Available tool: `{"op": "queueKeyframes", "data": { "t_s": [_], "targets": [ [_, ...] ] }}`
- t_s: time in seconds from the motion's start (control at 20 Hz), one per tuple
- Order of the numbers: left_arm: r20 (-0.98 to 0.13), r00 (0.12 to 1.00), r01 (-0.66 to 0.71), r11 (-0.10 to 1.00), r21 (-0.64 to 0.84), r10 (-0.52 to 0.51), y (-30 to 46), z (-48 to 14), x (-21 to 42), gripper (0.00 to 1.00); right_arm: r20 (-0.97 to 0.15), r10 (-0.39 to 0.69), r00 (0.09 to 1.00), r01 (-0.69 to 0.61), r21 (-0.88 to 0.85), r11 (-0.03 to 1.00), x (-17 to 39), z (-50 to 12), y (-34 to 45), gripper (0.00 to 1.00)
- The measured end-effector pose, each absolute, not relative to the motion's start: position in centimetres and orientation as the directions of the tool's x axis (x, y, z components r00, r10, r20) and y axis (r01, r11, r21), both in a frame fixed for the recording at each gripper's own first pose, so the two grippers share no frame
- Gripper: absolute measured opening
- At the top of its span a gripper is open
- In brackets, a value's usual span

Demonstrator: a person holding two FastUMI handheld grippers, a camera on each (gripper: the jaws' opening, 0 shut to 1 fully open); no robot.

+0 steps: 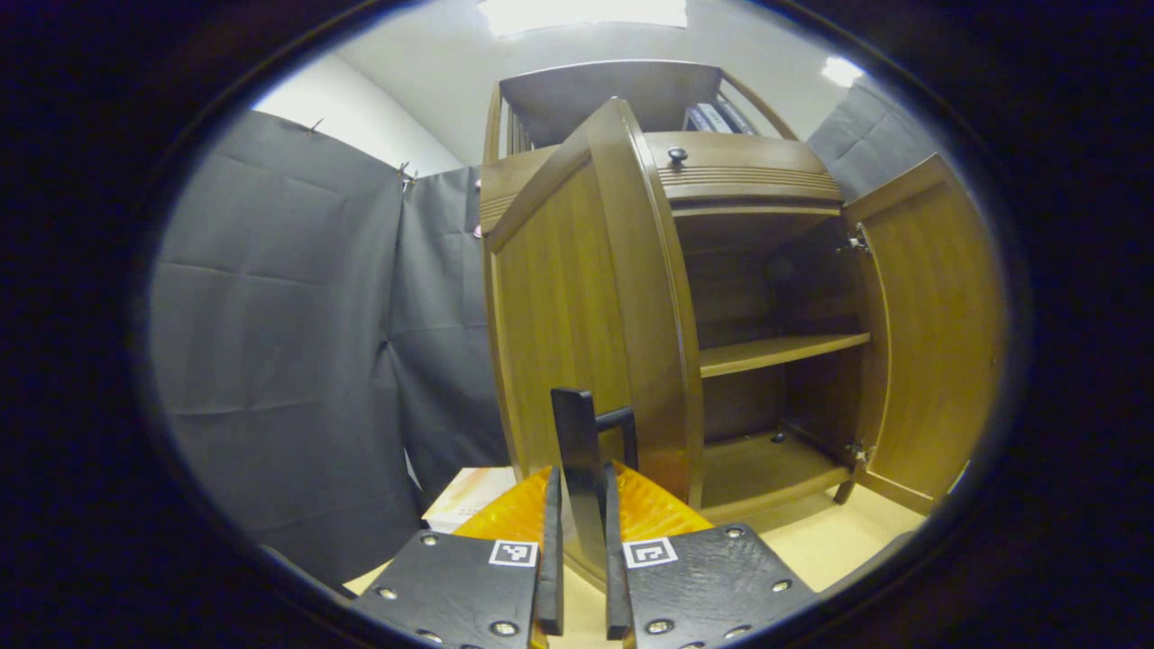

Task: Open the right door of the double-door shoe cabinet with the right hand, and open the left door with the left hand.

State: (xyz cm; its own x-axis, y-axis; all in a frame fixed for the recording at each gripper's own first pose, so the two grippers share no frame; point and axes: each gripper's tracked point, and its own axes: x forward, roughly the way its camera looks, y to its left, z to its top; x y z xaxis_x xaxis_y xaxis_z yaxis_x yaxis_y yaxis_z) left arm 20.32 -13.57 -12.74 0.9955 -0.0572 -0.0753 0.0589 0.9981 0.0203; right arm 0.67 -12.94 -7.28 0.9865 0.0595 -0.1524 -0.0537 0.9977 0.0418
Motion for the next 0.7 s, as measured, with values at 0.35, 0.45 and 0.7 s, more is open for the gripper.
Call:
{"op": "queueKeyframes", "data": {
  "t_s": [0.35, 0.45, 0.7],
  "targets": [
    [-0.083, 0.994, 0.077, 0.997, 0.001, -0.077, -10.4, -12.9, 19.3, 0.22, -0.157, 0.088, 0.984, -0.084, 0.035, 0.996, 0.0, -7.0, -8.7, 0.97],
    [-0.088, 0.993, 0.073, 0.997, -0.014, -0.074, -9.0, -12.9, 19.0, 0.22, -0.148, 0.102, 0.984, -0.097, 0.041, 0.994, -0.7, -6.4, -7.3, 0.94],
    [-0.076, 0.995, 0.063, 0.998, -0.022, -0.064, -5.6, -12.9, 18.0, 0.22, -0.141, 0.113, 0.984, -0.108, 0.042, 0.993, -1.6, -5.8, -5.1, 0.97]
  ]
}}
